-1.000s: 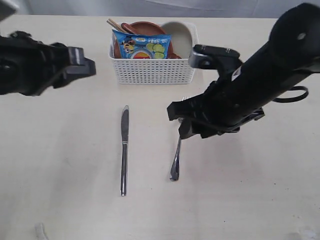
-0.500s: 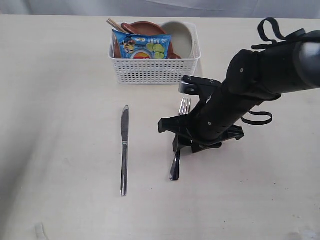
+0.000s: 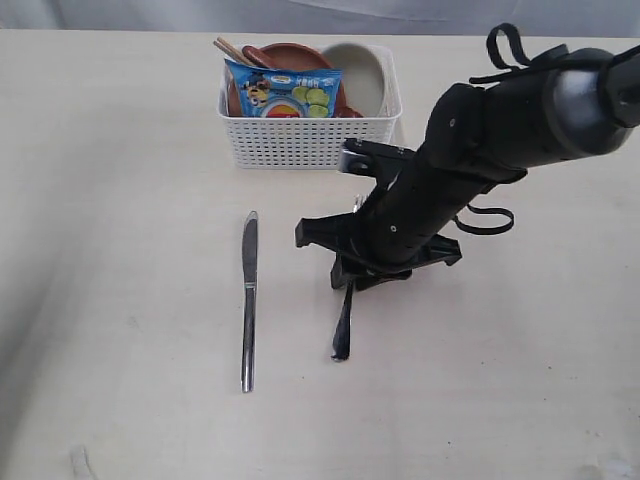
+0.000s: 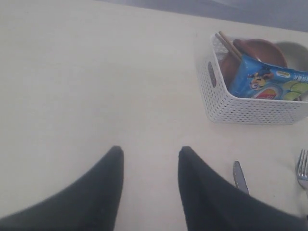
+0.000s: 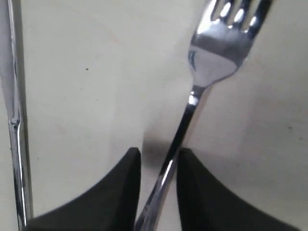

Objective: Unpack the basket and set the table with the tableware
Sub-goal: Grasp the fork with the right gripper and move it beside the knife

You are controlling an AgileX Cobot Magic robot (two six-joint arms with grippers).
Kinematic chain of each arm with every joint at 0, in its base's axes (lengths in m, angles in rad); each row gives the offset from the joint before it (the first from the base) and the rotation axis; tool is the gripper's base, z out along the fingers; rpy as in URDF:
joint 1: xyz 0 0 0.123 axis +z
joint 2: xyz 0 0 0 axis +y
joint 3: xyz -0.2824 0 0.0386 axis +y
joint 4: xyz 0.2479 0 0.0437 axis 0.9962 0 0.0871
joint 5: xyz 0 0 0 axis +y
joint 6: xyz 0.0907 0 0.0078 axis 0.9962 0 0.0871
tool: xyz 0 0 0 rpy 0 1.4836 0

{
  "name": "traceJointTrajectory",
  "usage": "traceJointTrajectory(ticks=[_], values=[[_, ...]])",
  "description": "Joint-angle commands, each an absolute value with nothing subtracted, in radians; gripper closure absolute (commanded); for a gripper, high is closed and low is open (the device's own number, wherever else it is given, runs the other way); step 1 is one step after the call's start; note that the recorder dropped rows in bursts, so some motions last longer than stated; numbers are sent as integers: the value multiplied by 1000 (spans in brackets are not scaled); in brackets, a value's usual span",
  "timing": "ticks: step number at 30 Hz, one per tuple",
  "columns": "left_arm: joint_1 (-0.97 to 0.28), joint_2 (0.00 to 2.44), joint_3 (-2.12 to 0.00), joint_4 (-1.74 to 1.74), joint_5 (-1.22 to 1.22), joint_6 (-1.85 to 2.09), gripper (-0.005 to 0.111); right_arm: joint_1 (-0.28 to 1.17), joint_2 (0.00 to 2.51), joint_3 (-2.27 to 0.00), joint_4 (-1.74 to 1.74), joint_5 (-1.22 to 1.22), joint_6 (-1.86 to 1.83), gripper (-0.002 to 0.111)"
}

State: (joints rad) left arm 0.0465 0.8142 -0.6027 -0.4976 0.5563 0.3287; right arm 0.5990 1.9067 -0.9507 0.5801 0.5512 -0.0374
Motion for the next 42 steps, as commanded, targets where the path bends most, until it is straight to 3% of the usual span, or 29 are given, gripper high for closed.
traceJointTrajectory(ticks=[1, 2, 17, 29, 42], values=[[49, 808, -600, -493, 559, 328, 70, 601, 1927, -952, 575, 610, -76, 104], [49, 808, -600, -493, 559, 328, 70, 601, 1925, -952, 575, 621, -76, 108], [49, 808, -600, -495, 566, 331, 70, 750, 1924, -952, 732, 588, -64, 109], [49, 808, -600, -497, 576, 331, 70, 758, 1977, -1139, 700, 649, -11, 109], [49, 808, -600, -497, 576, 331, 70, 758, 2005, -1148, 580, 660, 74, 109]])
